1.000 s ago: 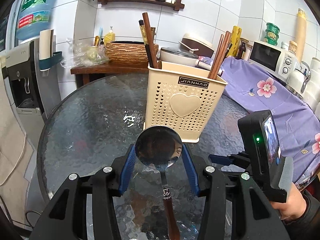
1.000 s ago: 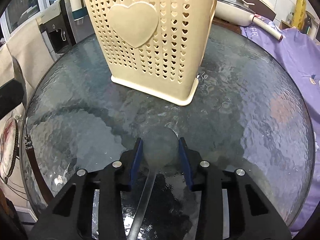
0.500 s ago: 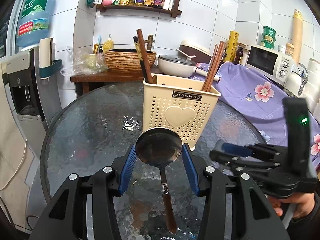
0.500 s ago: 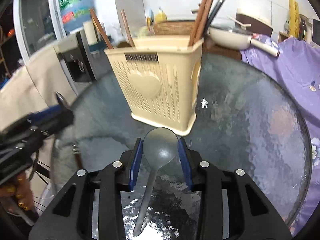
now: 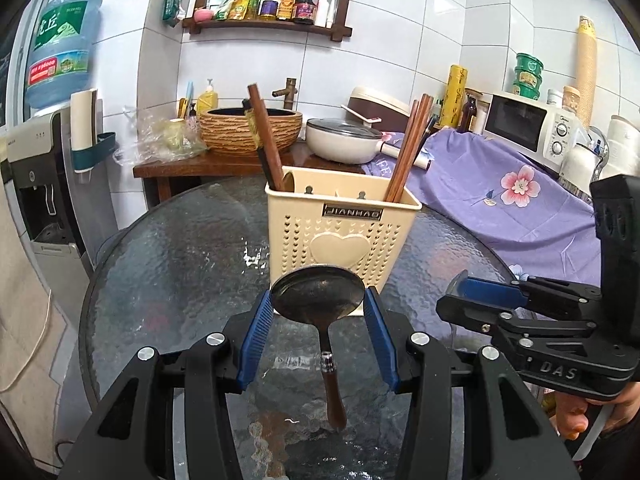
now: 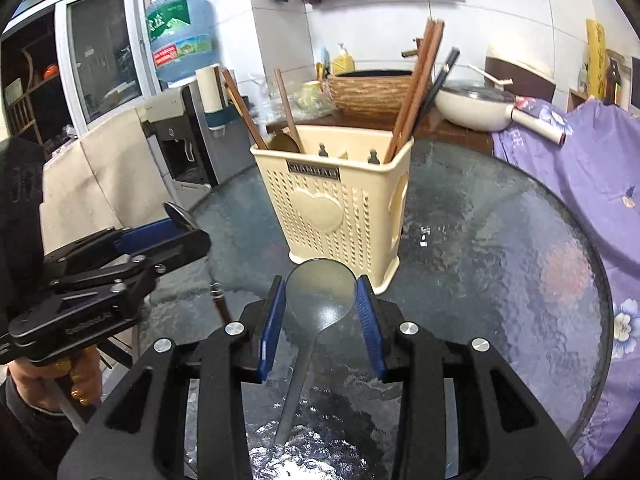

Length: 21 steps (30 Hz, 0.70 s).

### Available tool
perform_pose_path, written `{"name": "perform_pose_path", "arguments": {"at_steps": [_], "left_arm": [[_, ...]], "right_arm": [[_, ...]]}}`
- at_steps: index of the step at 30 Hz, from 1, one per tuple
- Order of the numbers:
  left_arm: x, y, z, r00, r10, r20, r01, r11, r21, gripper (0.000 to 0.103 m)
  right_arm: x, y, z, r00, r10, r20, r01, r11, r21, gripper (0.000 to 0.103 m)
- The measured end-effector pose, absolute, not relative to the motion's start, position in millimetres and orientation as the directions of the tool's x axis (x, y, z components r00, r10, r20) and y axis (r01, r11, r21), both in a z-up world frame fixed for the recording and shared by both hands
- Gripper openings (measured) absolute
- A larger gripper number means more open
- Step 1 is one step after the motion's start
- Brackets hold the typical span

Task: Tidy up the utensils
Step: 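Lift both spoons up over the cream holder, then lower both spoons into the holder and open both tools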

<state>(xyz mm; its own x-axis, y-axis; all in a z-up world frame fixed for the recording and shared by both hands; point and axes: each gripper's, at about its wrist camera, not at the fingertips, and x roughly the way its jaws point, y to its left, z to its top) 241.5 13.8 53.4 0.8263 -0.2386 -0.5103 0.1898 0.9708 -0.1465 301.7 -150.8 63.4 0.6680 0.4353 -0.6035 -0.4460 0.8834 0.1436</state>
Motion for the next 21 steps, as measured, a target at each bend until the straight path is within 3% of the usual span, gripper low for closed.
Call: {"name": "perform_pose_path", "arguments": {"at_steps": [9,21], "left_arm": [[248.4,11.9,84.2,0.842,-0.262,-0.471,0.22,0.965,-0.144,0.046],[284.1,22.5,169.3,0.926,-0.212,-0.312,0.163,0.97,-0.178,0.046]], "right_arm": [[302.0,-154.2,106.6,0.734,0.453,-0.506,-0.461,0.879,0.118,0.037],[353.2,-148.2,192.9,0.884,0.347,-0.312,-0.349,0.936,0.05,0.037]]}}
